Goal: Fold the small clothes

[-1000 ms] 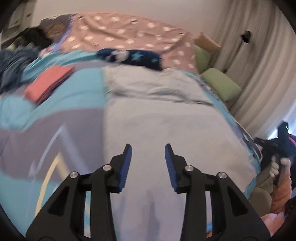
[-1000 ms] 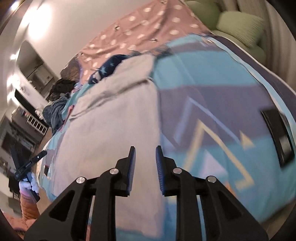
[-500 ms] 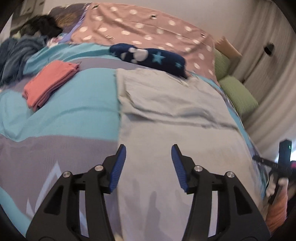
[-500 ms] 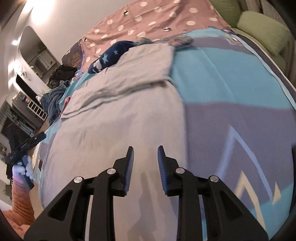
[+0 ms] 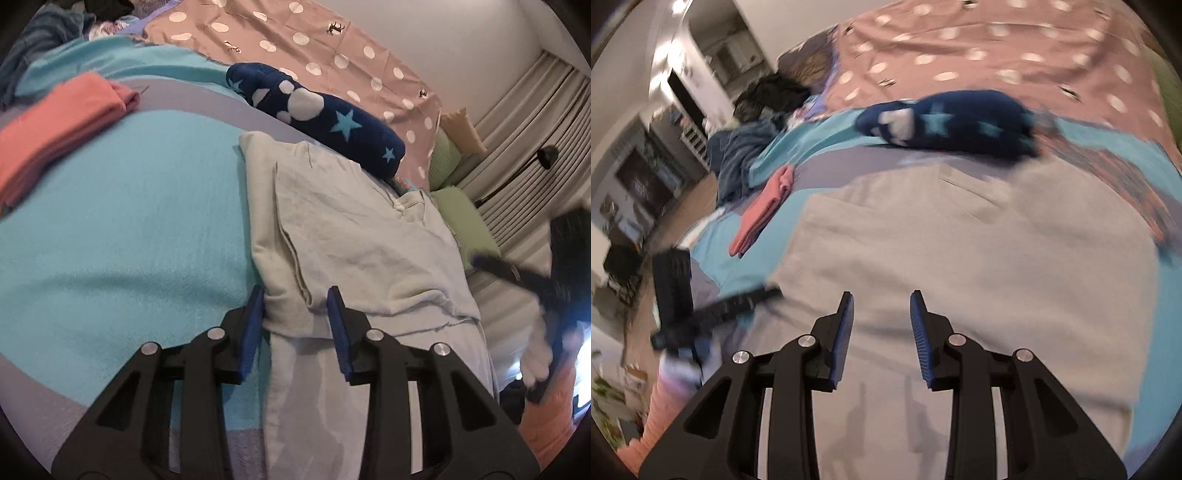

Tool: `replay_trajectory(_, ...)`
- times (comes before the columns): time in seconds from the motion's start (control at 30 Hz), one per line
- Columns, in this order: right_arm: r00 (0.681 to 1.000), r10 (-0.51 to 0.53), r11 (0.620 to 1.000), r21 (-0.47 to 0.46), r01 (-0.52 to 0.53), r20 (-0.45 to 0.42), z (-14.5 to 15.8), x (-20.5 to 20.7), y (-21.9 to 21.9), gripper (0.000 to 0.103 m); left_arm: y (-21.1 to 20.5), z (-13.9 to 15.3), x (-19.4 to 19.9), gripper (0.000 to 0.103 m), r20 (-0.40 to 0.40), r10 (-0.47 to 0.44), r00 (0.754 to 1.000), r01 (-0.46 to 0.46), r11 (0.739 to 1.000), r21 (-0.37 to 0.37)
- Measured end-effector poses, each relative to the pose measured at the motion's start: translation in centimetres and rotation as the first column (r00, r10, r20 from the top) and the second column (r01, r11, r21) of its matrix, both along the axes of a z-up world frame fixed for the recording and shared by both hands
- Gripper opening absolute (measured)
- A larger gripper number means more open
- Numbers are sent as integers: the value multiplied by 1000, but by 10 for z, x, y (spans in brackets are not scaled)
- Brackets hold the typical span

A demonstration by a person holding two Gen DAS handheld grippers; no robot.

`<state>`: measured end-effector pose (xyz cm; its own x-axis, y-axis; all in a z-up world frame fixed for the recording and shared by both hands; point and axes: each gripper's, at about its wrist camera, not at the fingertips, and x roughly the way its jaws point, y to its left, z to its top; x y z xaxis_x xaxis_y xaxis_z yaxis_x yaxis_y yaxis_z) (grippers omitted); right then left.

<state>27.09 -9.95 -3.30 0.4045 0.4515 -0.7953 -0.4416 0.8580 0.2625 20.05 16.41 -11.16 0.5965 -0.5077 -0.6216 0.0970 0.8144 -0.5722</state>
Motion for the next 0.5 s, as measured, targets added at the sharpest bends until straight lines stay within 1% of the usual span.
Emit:
replay_trajectory(0.1, 999, 43, 996, -83, -44, -6, -4, 31, 61, 33, 11, -7, -1, 31, -4, 1, 1000, -2, 995, -103)
replay_trajectory(0.13, 999, 54, 993, -108, -54, -8, -6, 39, 77, 33, 12, -9, 0, 31, -7, 1, 1000, -2, 993, -115)
replay_trajectory(0.17, 997, 73, 988, -138, -74, -12, -8, 48, 97, 34, 13, -10, 0, 31, -6, 0, 1000, 0, 993, -122)
replay_trajectory(0.2, 995, 95, 981, -166, -98, -22, -10, 59, 121, 37, 12, -10, 0, 31, -2, -2, 1000, 2, 993, -118)
replay_trajectory(0.23, 993, 110, 977, -181, -114, -33, -12, 65, 135, 43, 10, -9, -1, 31, 4, -8, 1000, 9, 994, -108)
replay_trajectory(0.3, 987, 147, 959, -236, -157, -59, -17, 79, 168, 46, 9, -8, -1, 31, 9, -16, 1000, 16, 995, -101)
replay_trajectory(0.4, 979, 185, 896, -393, -205, -88, -31, 95, 214, 46, 9, -8, -3, 31, 10, -22, 1000, 23, 995, -98)
replay_trajectory(0.5, 971, 191, 832, -501, -237, -143, -52, 100, 235, 47, 6, -6, -3, 31, 16, -27, 1000, 28, 997, -77)
